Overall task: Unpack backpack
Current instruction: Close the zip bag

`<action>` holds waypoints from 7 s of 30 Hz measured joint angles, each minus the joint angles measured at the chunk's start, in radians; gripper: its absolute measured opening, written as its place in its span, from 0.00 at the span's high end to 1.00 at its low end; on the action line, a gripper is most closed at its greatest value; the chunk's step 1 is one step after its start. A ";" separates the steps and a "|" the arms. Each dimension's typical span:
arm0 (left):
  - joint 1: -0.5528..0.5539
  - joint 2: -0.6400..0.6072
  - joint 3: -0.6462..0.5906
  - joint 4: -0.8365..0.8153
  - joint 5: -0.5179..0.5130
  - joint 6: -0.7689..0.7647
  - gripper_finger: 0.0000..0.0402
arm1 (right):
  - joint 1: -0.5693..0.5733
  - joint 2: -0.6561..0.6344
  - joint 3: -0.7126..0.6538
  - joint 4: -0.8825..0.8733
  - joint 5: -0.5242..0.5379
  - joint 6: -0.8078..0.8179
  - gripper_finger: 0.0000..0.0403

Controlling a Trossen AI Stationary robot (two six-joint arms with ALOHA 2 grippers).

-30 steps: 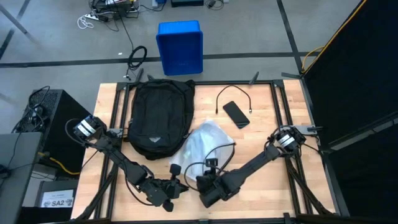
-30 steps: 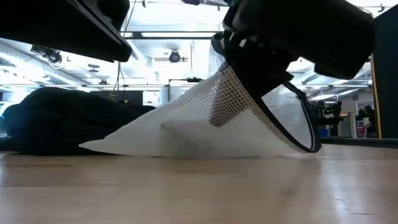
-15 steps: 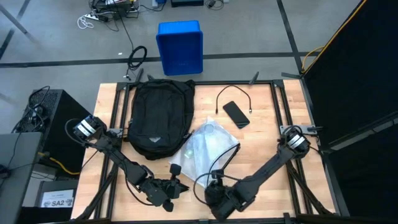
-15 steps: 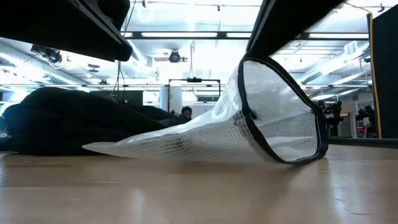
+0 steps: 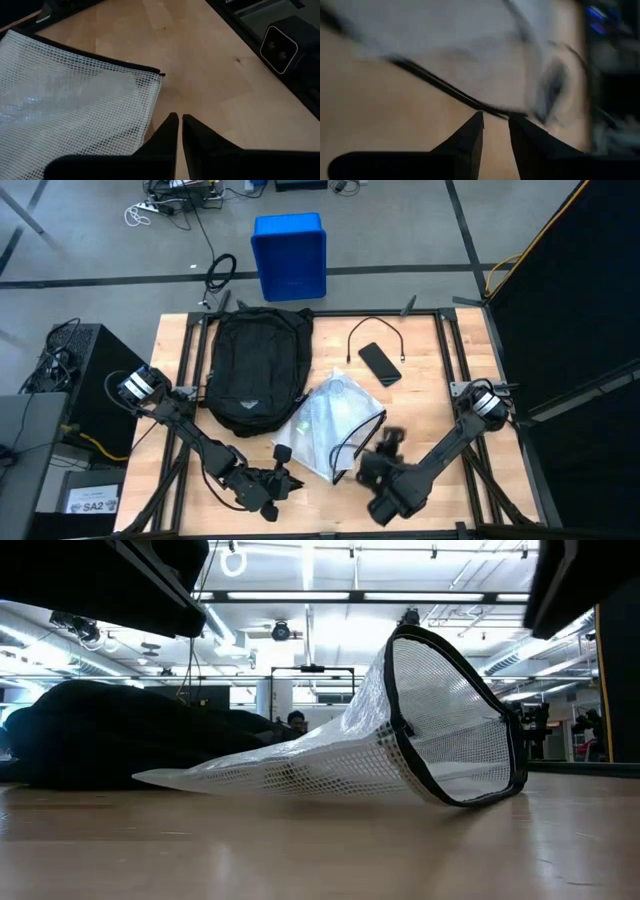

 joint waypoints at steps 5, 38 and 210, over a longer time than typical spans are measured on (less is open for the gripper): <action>-0.001 0.000 0.001 0.003 0.002 -0.013 1.00 | -0.025 -0.079 -0.078 0.066 0.013 -0.085 0.81; -0.026 0.000 0.001 0.069 -0.003 0.012 1.00 | -0.027 -0.341 -1.001 0.751 0.102 0.358 0.84; 0.046 0.005 0.262 -0.224 -0.066 -0.070 1.00 | -0.017 -0.076 -0.626 1.944 0.345 -1.317 1.00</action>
